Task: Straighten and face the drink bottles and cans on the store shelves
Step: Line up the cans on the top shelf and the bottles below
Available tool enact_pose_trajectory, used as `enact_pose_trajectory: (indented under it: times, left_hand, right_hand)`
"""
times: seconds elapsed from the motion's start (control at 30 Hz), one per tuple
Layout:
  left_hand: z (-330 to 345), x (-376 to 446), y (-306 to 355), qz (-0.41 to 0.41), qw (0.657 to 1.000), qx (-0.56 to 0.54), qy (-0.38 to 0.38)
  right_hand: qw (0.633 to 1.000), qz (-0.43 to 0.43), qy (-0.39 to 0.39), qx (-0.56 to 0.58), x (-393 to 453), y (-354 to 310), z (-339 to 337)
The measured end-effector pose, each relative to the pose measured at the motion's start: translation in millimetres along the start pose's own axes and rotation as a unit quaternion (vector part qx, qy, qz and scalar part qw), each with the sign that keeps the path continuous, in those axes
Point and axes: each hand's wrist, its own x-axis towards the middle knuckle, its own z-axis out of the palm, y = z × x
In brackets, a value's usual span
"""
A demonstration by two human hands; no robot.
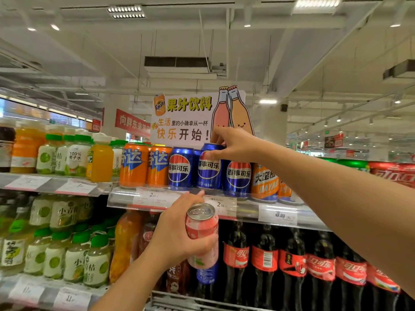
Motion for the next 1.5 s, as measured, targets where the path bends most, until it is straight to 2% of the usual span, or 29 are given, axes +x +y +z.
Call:
enact_pose_trajectory:
  times: [0.5, 0.57, 0.67, 0.73, 1.03, 1.2, 1.37, 1.5]
  left_hand:
    - [1, 0, -1, -0.02, 0.999, -0.028, 0.002]
    - [2, 0, -1, -0.02, 0.999, -0.028, 0.001]
    - [3, 0, -2, -0.017, 0.999, -0.03, 0.005]
    - [4, 0, -3, -0.018, 0.999, -0.029, 0.008]
    - [3, 0, 0, -0.036, 0.999, -0.031, 0.002]
    - [3, 0, 2, -0.037, 0.999, -0.032, 0.01]
    - [2, 0, 2, -0.036, 0.999, -0.031, 0.014]
    - [2, 0, 4, -0.023, 0.999, -0.017, 0.023]
  right_hand:
    - [0.999, -0.007, -0.05, 0.003, -2, 13, -18]
    - [0.998, 0.003, -0.051, -0.029, -6, 20, -30]
    - [0.989, 0.041, -0.102, -0.101, -11, 25, -42]
    - [0.985, 0.061, -0.12, -0.106, -15, 27, -42]
    - [0.986, 0.059, -0.098, -0.12, -19, 26, -40]
    - [0.995, -0.003, -0.025, -0.094, -3, -3, -39]
    - [0.994, -0.024, -0.064, -0.08, 26, -40, -14]
    - [0.994, -0.007, -0.057, -0.093, 42, -56, 4]
